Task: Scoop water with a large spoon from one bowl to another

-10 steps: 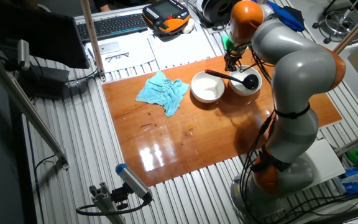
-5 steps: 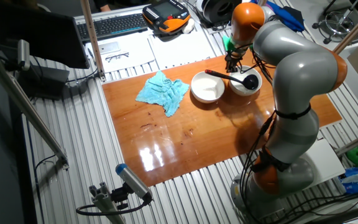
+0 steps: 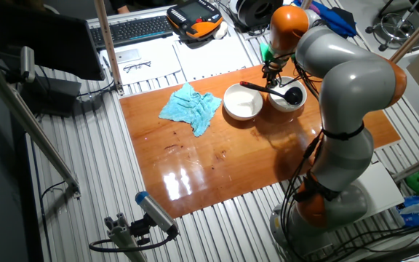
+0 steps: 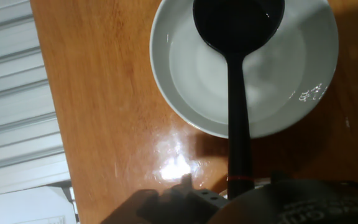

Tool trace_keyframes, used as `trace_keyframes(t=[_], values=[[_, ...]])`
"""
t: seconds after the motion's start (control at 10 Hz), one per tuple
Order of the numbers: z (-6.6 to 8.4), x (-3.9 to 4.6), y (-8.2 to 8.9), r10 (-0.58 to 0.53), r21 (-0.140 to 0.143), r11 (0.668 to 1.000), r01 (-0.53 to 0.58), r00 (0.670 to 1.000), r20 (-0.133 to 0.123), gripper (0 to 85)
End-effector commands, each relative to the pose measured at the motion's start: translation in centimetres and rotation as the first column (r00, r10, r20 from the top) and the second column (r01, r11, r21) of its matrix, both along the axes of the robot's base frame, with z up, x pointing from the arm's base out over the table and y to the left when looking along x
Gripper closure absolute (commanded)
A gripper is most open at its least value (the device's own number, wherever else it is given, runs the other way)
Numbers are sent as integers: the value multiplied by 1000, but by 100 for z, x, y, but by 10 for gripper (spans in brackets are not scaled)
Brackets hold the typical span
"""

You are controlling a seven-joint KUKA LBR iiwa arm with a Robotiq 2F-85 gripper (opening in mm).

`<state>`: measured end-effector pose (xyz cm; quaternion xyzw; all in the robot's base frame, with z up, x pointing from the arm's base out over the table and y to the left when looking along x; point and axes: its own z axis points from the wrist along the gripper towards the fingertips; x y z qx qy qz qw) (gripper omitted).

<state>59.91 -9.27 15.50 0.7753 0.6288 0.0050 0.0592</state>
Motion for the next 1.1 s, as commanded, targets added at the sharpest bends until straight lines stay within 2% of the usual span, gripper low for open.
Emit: trace_keyframes(t=[0.0, 0.6, 1.0], values=[[-10, 3, -1, -1, -4, 1000, 1, 1000, 3, 170], [-98, 29, -18, 2, 2, 1000, -2, 1000, 7, 170], [-242, 1, -52, 15, 3, 1000, -15, 999, 31, 170]])
